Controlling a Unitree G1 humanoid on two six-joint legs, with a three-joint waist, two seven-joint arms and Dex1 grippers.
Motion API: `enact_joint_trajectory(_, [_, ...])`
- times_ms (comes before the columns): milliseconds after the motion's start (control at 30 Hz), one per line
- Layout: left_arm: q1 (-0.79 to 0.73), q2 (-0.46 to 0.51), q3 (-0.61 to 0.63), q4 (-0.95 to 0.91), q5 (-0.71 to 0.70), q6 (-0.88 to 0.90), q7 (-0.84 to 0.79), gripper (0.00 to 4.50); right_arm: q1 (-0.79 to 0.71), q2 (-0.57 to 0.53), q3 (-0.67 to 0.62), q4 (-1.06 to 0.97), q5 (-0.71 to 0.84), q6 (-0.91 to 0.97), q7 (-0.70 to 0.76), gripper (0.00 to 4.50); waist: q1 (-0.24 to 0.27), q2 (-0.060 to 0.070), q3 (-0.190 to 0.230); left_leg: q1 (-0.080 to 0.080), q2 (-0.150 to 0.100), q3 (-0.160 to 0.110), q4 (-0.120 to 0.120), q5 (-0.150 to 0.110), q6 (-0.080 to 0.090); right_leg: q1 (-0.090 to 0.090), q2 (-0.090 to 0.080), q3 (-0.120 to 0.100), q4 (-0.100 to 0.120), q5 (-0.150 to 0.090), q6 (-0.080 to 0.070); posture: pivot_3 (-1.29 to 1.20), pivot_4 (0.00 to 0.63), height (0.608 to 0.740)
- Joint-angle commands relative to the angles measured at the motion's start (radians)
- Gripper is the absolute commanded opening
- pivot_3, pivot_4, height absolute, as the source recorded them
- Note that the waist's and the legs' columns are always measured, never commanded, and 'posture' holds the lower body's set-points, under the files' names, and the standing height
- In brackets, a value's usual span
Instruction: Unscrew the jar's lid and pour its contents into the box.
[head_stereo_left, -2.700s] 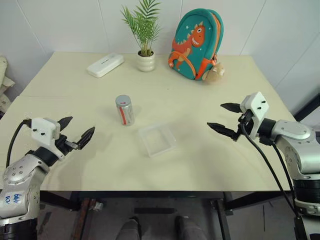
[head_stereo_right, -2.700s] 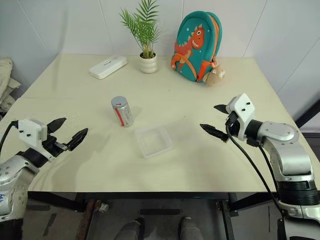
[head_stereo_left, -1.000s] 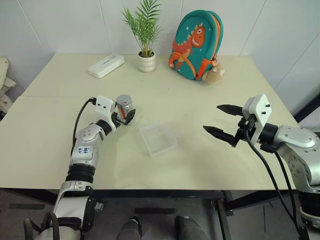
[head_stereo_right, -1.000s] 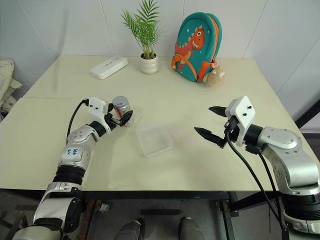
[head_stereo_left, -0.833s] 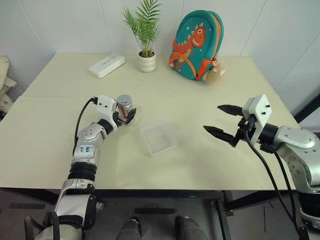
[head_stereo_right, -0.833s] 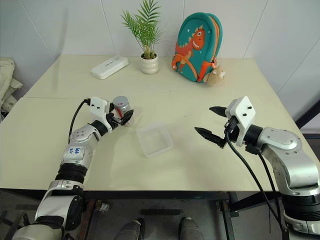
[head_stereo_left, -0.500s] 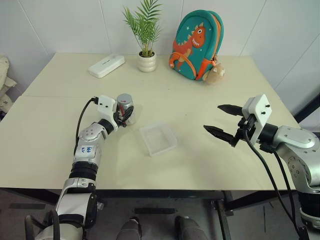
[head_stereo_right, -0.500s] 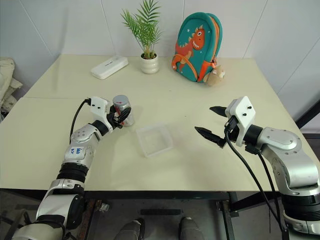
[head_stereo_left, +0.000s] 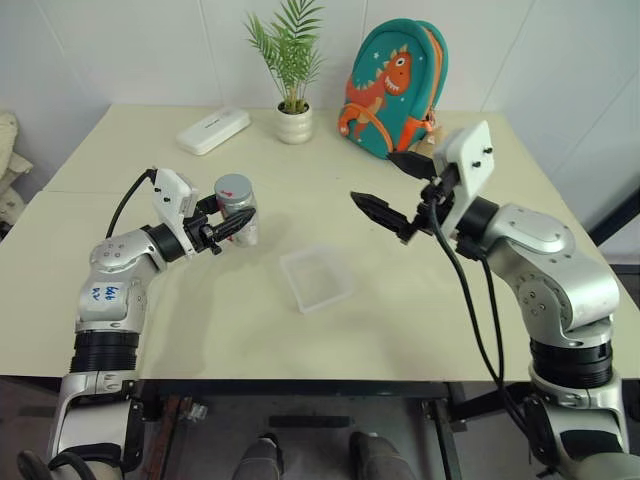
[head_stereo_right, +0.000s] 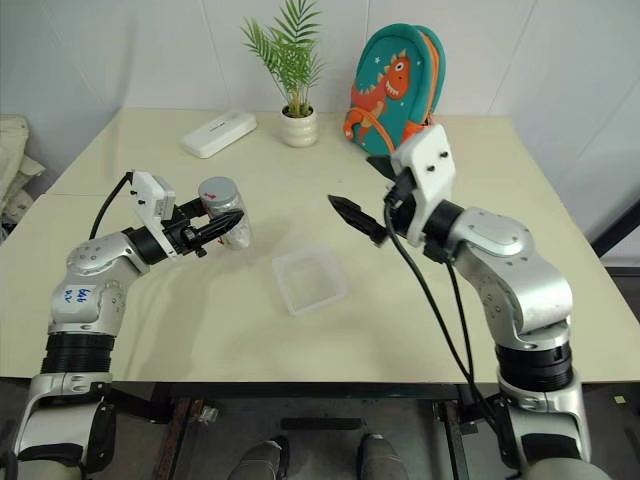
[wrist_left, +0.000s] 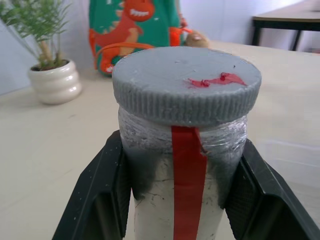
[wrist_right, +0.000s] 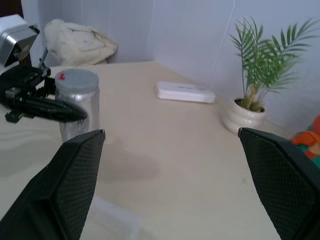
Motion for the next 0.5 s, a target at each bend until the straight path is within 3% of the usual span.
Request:
enact_joint_trajectory(33, [0.009, 0.023, -0.014, -0.099, -0.046, 0.035, -0.076, 2.02, -0.037, 0.097, 0.045, -0.062, 0.025, 0.052, -0.088, 4.5, -0.001, 0.0, 0.0, 0.0, 0.0, 0.0, -0.001, 0.0, 0.0, 0.0, 0.0, 0.0, 0.0, 0.0, 0.0, 0.0, 0.15, 0.74])
enact_joint_trajectory(333, [-0.056, -0.018, -0.058, -0.116, -0.101, 0.094, -0.176, 2.02, -0.072, 0.3, 0.118, -0.04, 0.01, 0.112, -0.219, 4.5, -0.002, 0.0, 0.0, 0.0, 0.0, 0.0, -0.003, 0.0, 0.0, -0.002, -0.001, -0.001, 0.001, 0.0, 0.0, 0.0, 0.15, 0.74])
enact_joint_trajectory(500, [-0.082, -0.046, -0.081, -0.103, -0.102, 0.108, -0.197, 2.02, -0.062, 0.343, 0.162, -0.037, -0.012, 0.125, -0.251, 4.5, -0.005, 0.0, 0.0, 0.0, 0.0, 0.0, -0.003, 0.0, 0.0, -0.002, 0.0, 0.0, 0.001, 0.001, 0.001, 0.0, 0.15, 0.74])
